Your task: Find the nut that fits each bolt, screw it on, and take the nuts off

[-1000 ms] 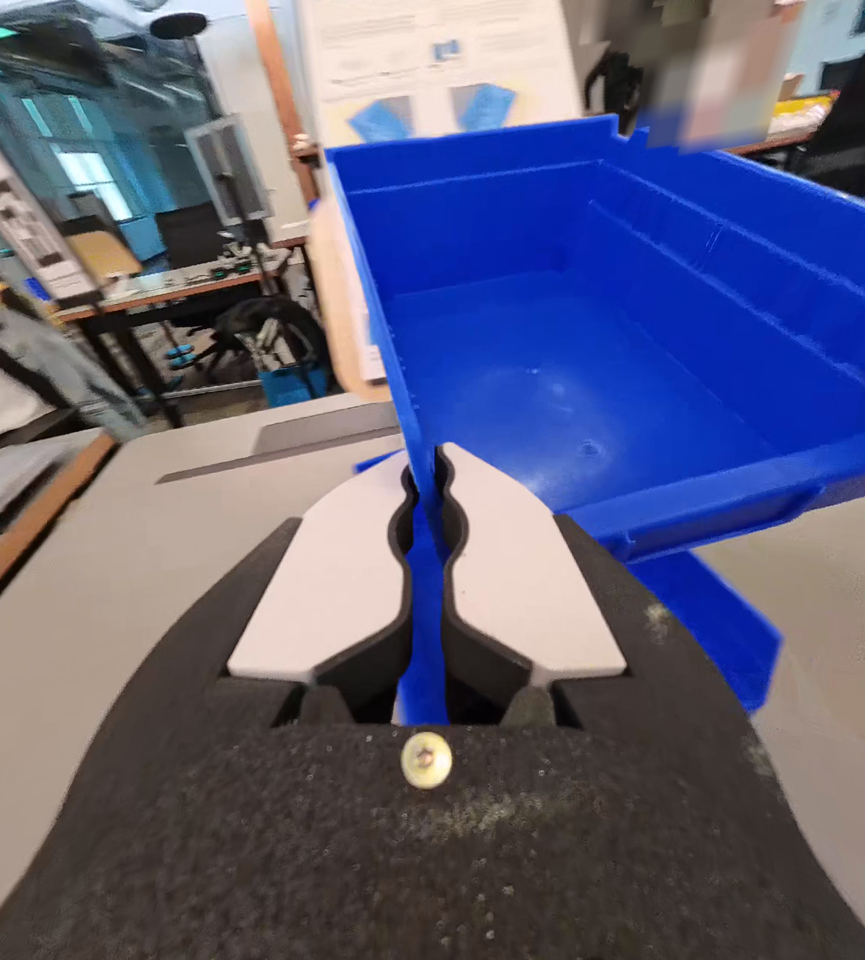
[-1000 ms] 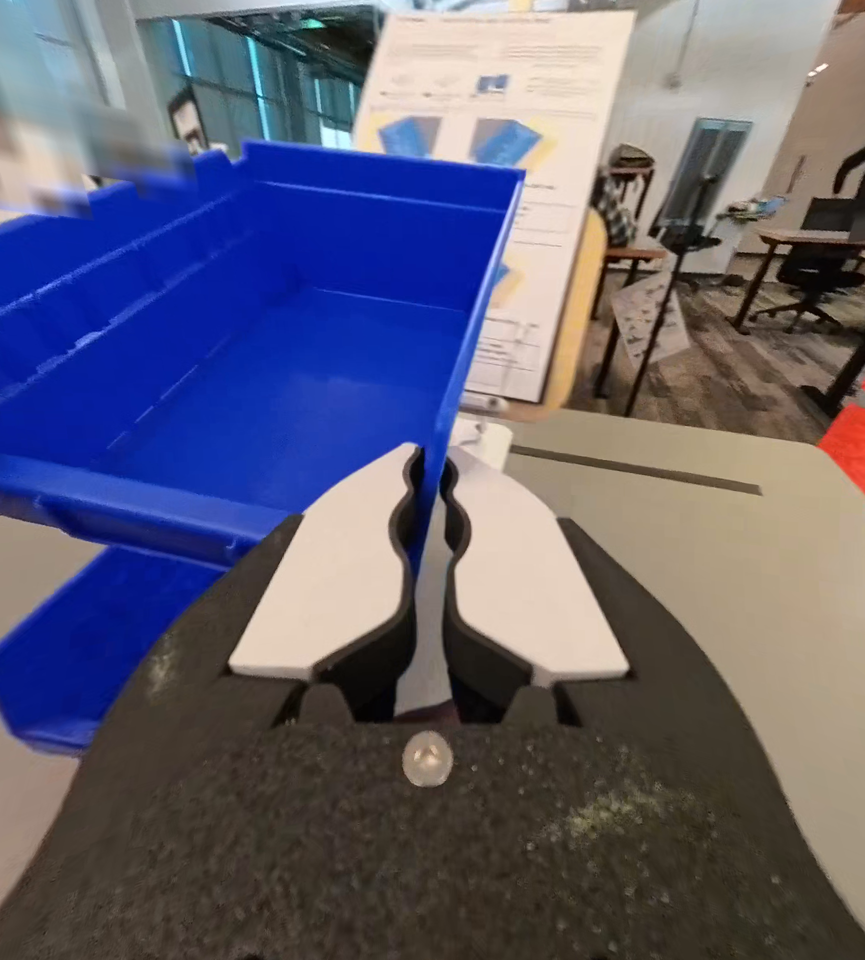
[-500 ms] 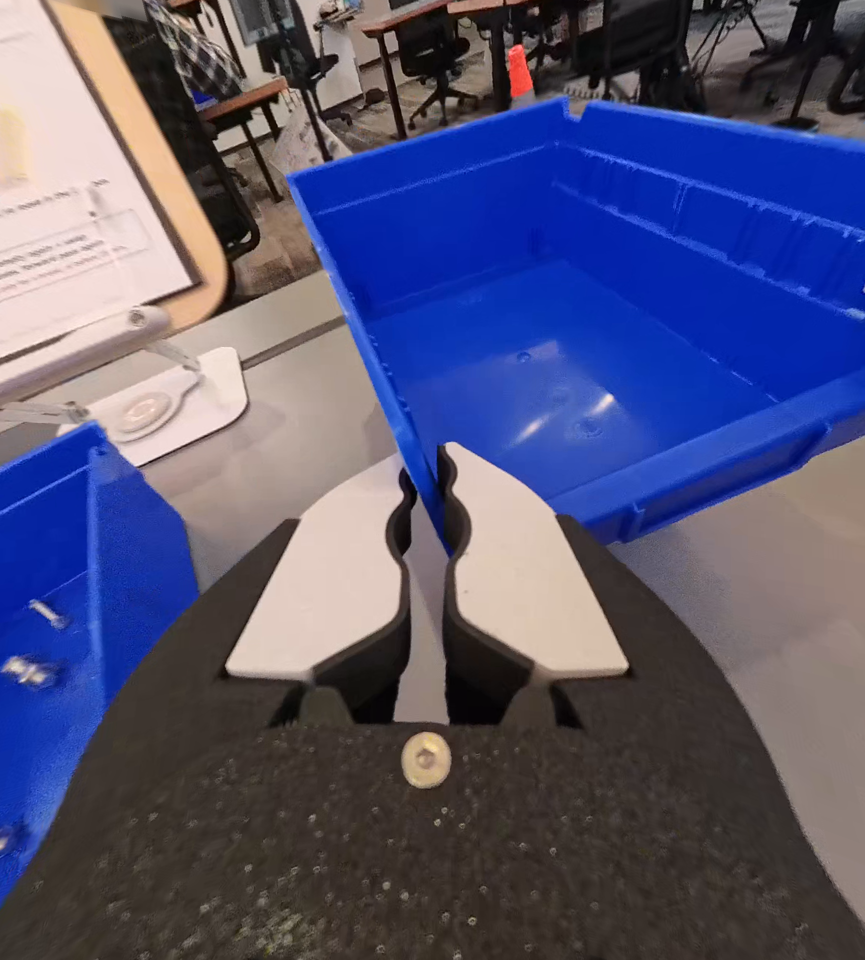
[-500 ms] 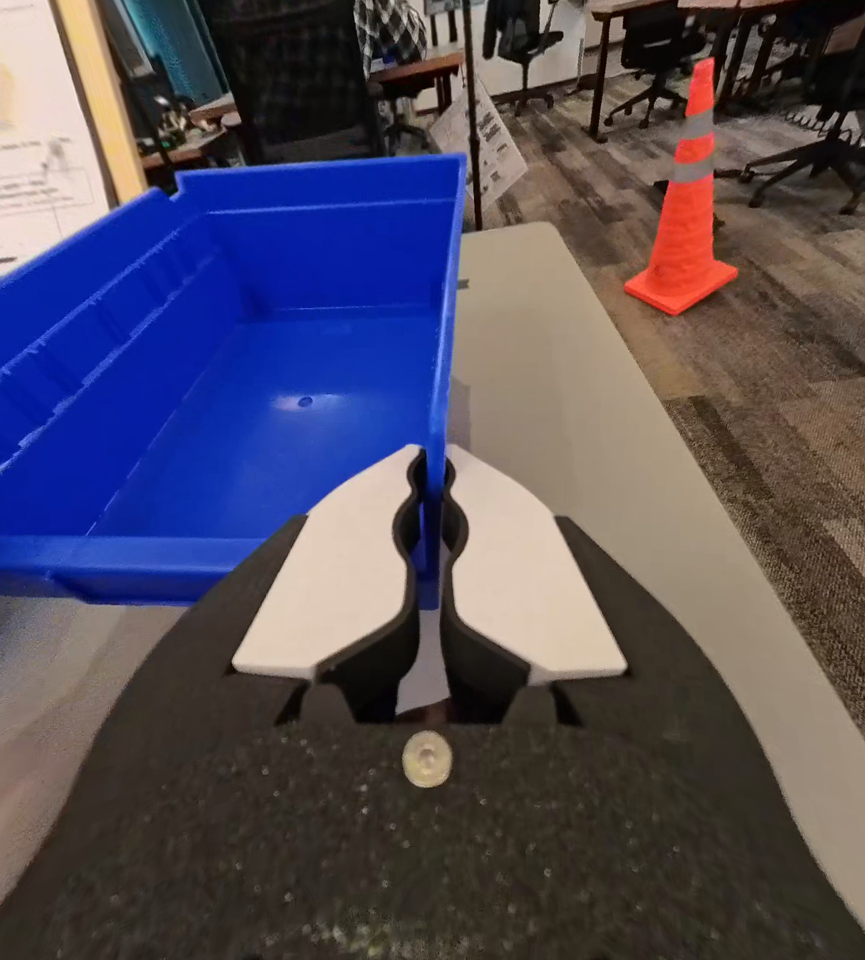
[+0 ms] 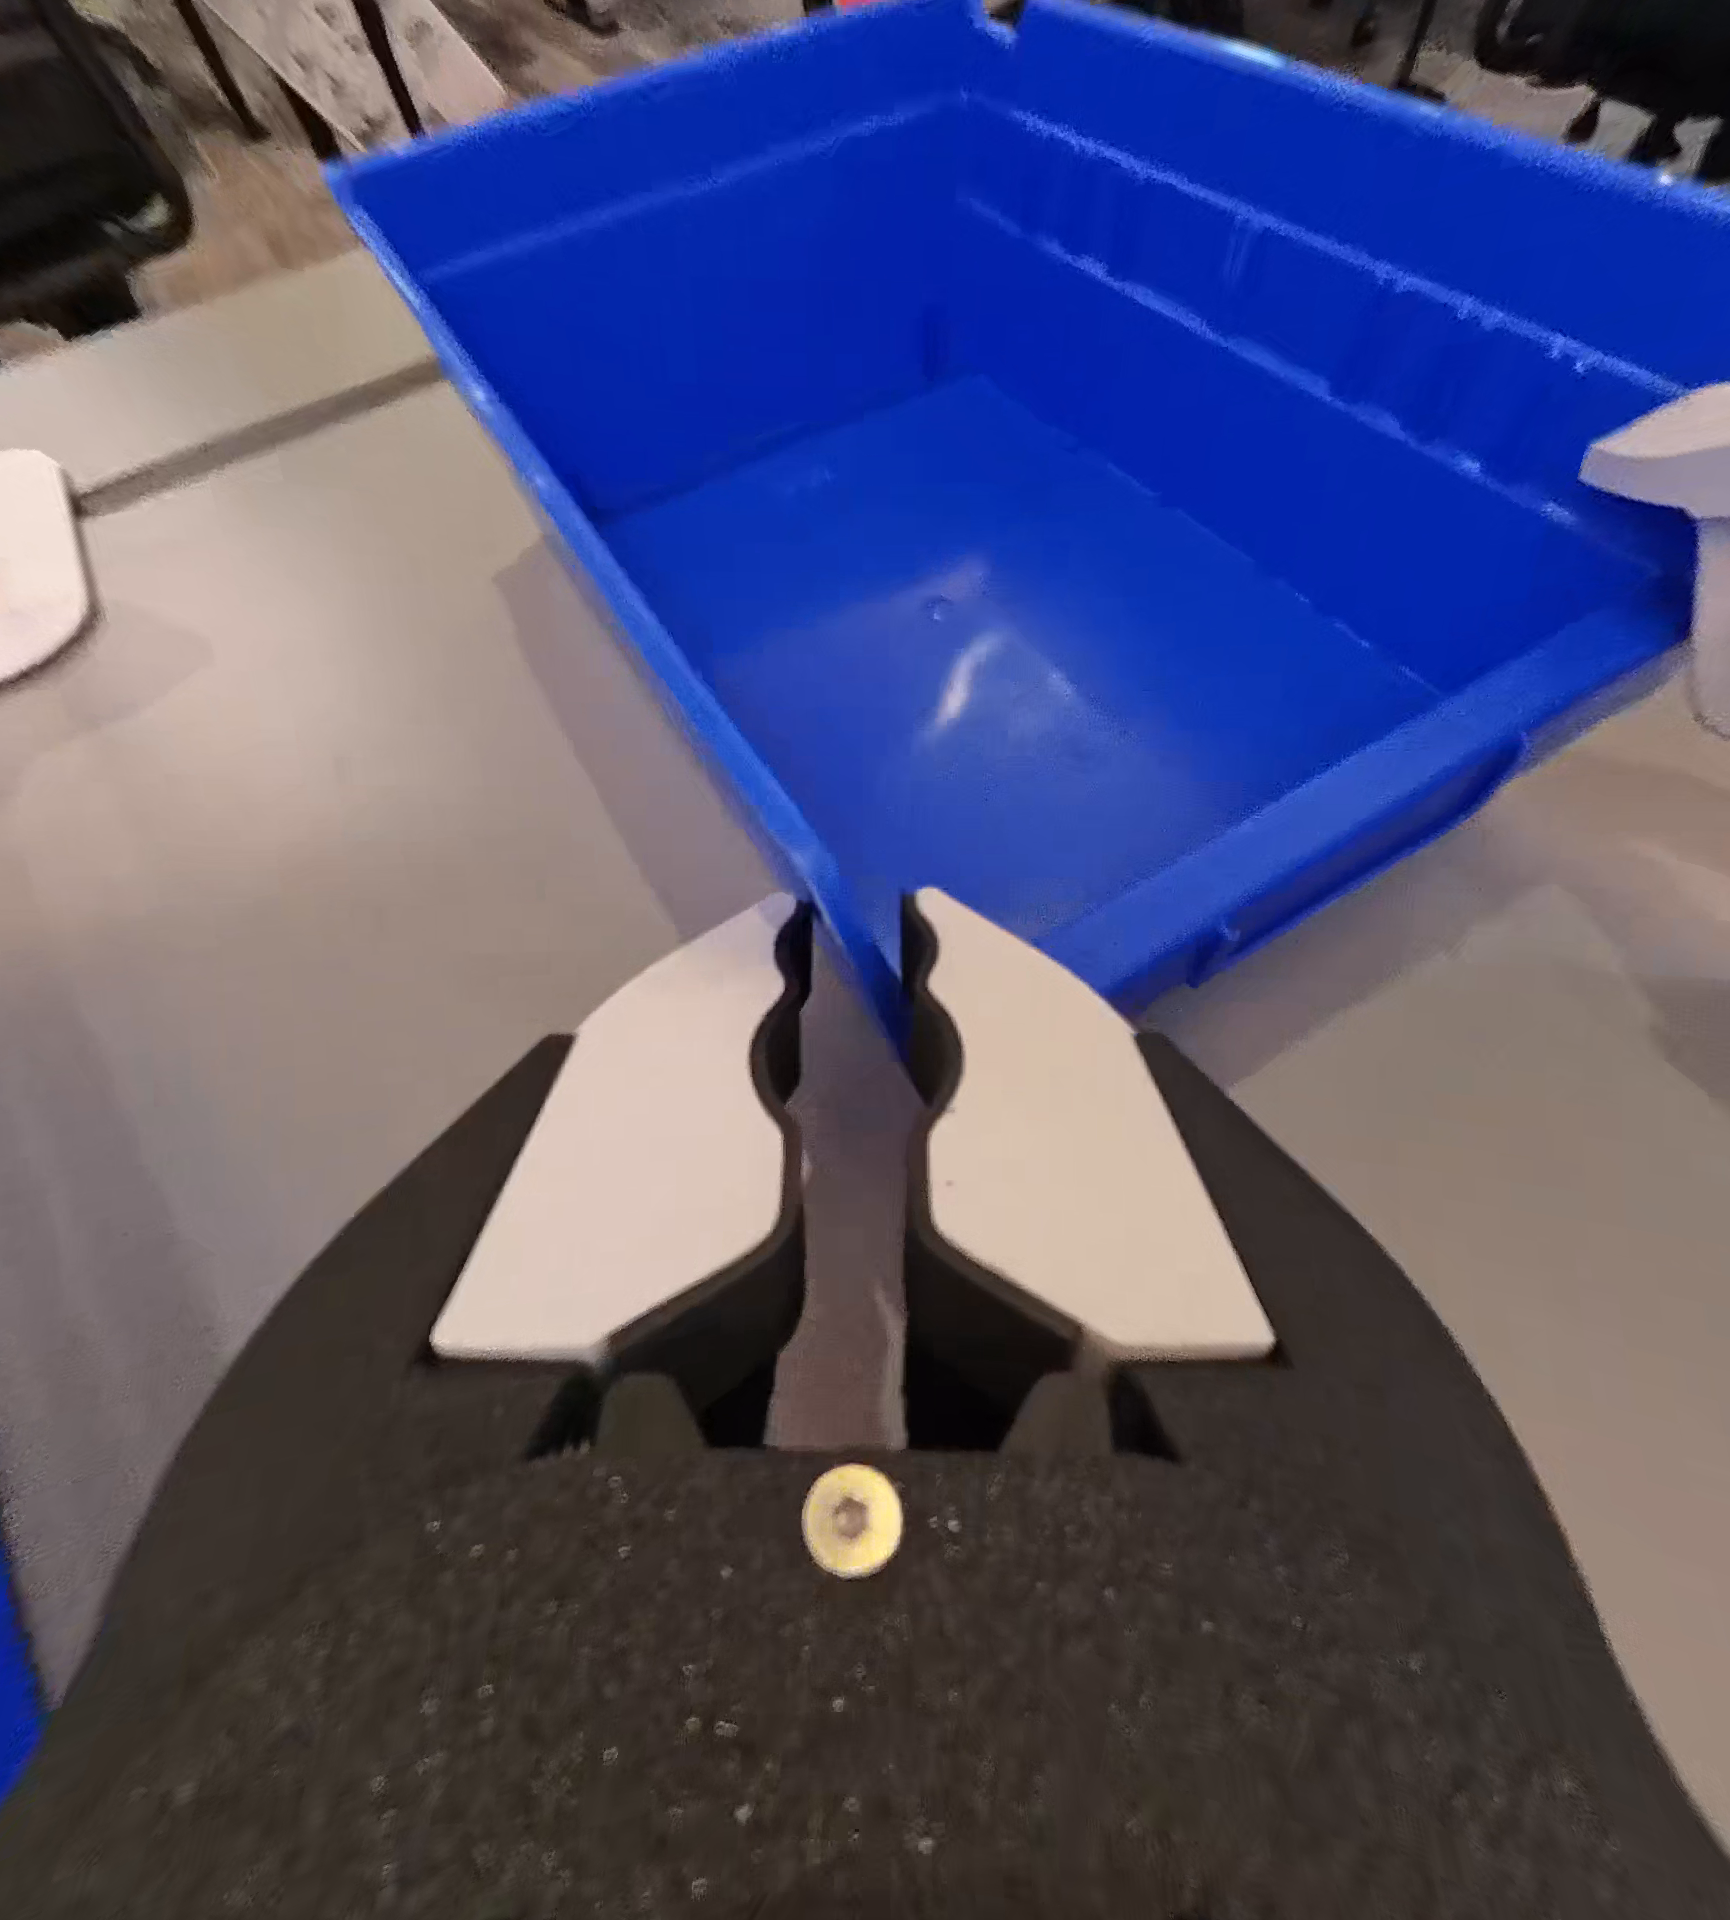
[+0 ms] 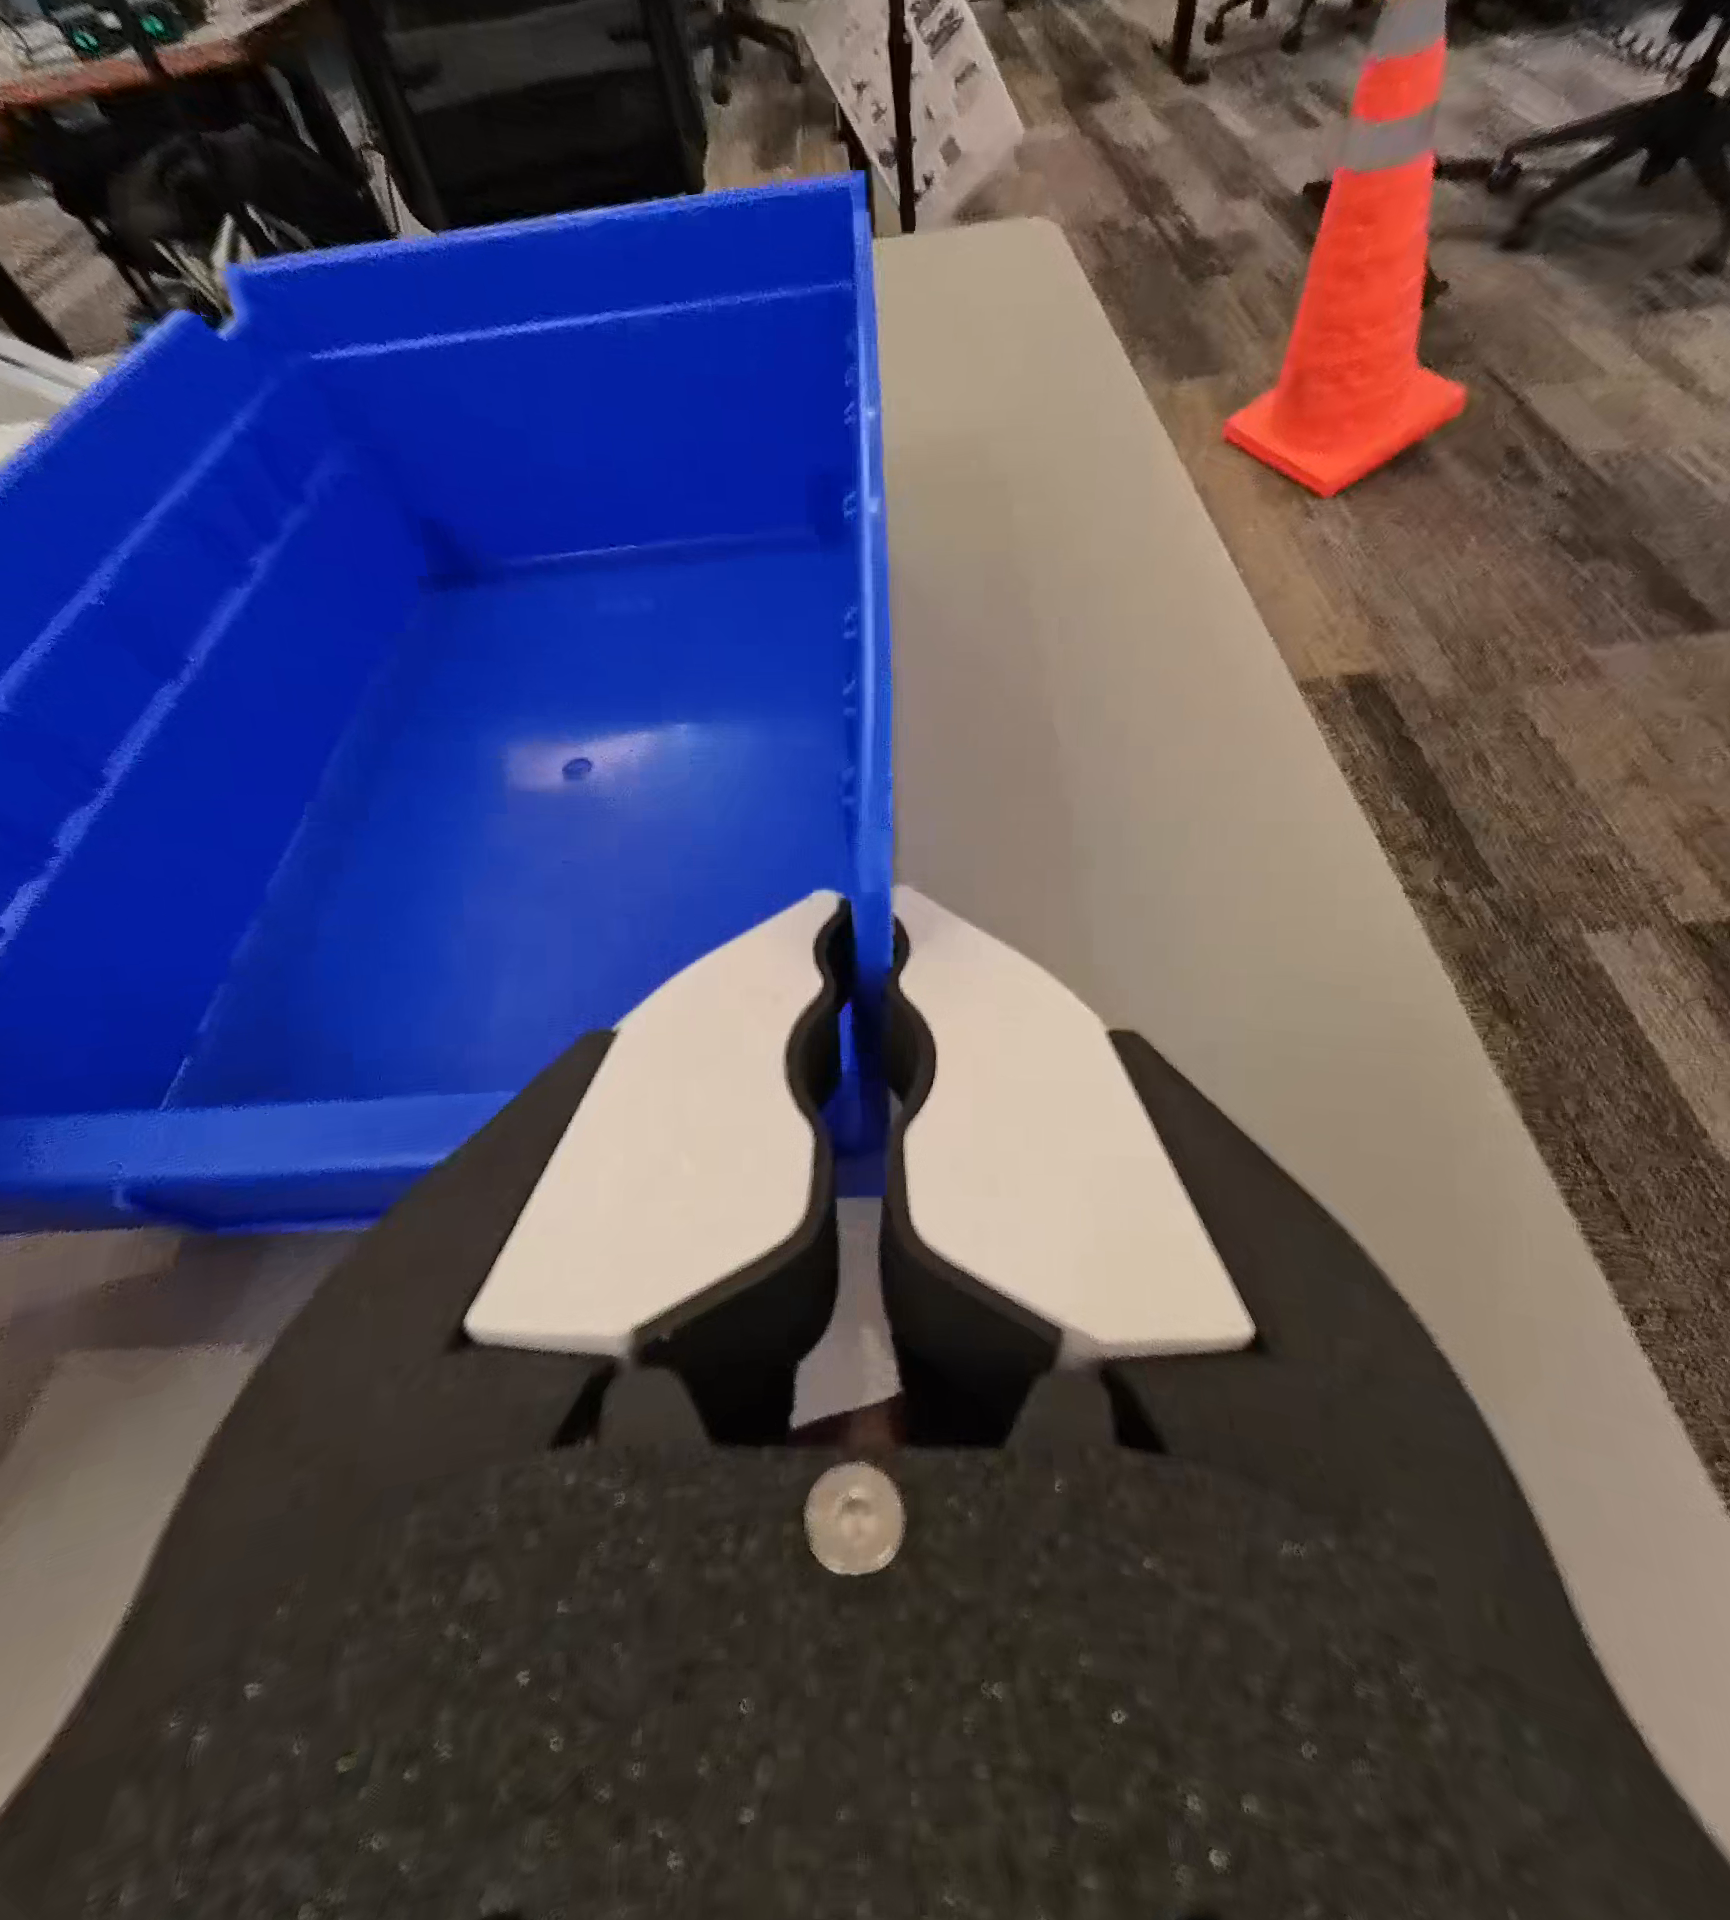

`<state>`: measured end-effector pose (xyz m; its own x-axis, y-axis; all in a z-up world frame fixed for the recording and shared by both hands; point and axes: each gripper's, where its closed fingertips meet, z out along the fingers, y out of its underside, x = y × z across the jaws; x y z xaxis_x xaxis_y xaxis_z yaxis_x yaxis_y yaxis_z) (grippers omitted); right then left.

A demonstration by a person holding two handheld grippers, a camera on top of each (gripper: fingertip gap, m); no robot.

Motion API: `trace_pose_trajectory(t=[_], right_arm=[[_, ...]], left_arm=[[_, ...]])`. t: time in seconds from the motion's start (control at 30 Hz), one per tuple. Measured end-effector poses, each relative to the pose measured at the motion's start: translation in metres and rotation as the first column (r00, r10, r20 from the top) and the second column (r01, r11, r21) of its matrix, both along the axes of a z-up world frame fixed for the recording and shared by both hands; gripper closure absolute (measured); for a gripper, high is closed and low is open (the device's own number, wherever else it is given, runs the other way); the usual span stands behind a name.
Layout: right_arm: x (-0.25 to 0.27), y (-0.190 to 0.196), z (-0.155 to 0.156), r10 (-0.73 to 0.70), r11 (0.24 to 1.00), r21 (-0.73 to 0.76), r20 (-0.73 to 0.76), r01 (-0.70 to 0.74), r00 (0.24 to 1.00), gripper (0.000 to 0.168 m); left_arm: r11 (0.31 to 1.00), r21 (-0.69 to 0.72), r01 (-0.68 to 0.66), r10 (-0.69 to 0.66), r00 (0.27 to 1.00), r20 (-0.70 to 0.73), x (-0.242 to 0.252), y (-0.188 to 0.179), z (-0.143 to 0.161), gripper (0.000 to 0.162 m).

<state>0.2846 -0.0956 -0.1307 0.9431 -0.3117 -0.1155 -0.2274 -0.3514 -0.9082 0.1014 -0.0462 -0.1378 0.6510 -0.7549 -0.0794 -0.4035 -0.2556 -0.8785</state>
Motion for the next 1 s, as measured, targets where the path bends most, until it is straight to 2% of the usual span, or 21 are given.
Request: trace_pose_trajectory(t=[0.07,0.1,0.13,0.23,0.3,0.37,0.43,0.5,0.57,0.63,0.77,0.83,0.87,0.9,0.93,1.0], right_arm=[[0.001,0.001,0.000,0.002,1.000,0.012,-0.052,-0.001,0.999,0.165],[0.002,-0.001,0.000,-0.016,1.000,0.008,-0.054,0.017,0.998,0.160],[0.005,-0.005,0.002,-0.048,0.999,0.012,-0.042,0.048,0.998,0.147],[-0.007,-0.019,0.026,-0.113,0.993,0.053,0.072,0.109,0.991,0.133],[-0.036,-0.020,0.062,-0.122,0.988,0.125,0.220,0.096,0.968,0.131],[-0.101,-0.009,0.095,-0.007,0.981,0.186,0.295,-0.050,0.955,0.133],[-0.196,0.009,0.104,0.222,0.931,0.233,0.249,-0.281,0.943,0.136],[-0.295,0.023,0.086,0.450,0.850,0.238,0.138,-0.470,0.883,0.136],[-0.346,0.040,0.058,0.481,0.850,0.166,0.146,-0.501,0.865,0.133],[-0.378,0.052,0.038,0.500,0.851,0.102,0.143,-0.515,0.854,0.129],[-0.387,0.069,0.005,0.409,0.911,0.032,0.042,-0.411,0.912,0.144],[-0.383,0.074,0.002,0.365,0.929,0.062,-0.009,-0.364,0.931,0.149],[-0.379,0.075,0.004,0.323,0.944,0.077,-0.031,-0.320,0.946,0.158],[-0.375,0.075,0.005,0.285,0.956,0.079,-0.033,-0.282,0.958,0.164],[-0.379,0.075,0.008,0.277,0.957,0.096,-0.037,-0.273,0.960,0.164],[-0.396,0.075,0.013,0.260,0.959,0.118,-0.021,-0.256,0.965,0.164]], left_arm=[[0.999,-0.032,0.041,-0.041,0.999,0.017,-0.003,-0.008,-0.001,0.137],[0.997,-0.050,0.056,-0.055,0.998,0.026,-0.010,-0.014,0.001,0.124],[0.996,-0.057,0.073,-0.071,0.997,0.036,-0.020,-0.020,0.005,0.112],[0.987,-0.076,0.145,-0.134,0.982,0.135,-0.072,-0.046,0.034,0.110],[0.987,-0.085,0.136,-0.116,0.970,0.213,-0.126,-0.051,0.059,0.110],[0.999,-0.040,0.031,-0.021,0.974,0.225,-0.195,-0.034,0.079,0.111],[0.989,0.013,-0.149,0.145,0.974,0.174,-0.273,-0.002,0.083,0.112],[0.952,0.027,-0.305,0.299,0.945,0.132,-0.341,0.024,0.076,0.108],[0.934,-0.030,-0.356,0.356,0.923,0.146,-0.375,0.033,0.061,0.106],[0.927,-0.072,-0.369,0.376,0.914,0.154,-0.387,0.040,0.043,0.106],[0.932,-0.187,-0.310,0.343,0.923,0.177,-0.373,0.050,0.010,0.111],[0.930,-0.232,-0.284,0.326,0.930,0.169,-0.363,0.051,0.000,0.124],[0.926,-0.227,-0.300,0.339,0.928,0.156,-0.364,0.053,-0.001,0.125],[0.918,-0.222,-0.329,0.364,0.921,0.136,-0.370,0.054,0.001,0.139],[0.916,-0.188,-0.353,0.376,0.921,0.104,-0.377,0.055,0.004,0.148],[0.901,-0.109,-0.419,0.424,0.905,0.025,-0.397,0.059,0.008,0.157]])
